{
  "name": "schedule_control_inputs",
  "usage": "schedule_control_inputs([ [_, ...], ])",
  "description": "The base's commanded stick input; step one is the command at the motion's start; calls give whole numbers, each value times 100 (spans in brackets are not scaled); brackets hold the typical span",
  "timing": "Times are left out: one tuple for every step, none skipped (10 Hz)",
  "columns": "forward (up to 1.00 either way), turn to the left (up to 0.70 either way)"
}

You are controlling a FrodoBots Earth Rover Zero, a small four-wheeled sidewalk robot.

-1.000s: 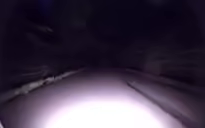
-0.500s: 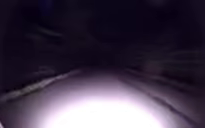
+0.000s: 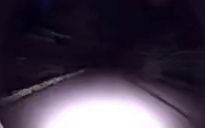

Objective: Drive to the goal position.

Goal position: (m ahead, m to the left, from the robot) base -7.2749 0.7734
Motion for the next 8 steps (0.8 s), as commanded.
schedule_control_inputs([
  [-100,0],
  [-100,0],
  [-100,0],
  [-100,-4],
  [-100,-22],
  [-100,-27],
  [-100,-27],
  [-100,-27],
])
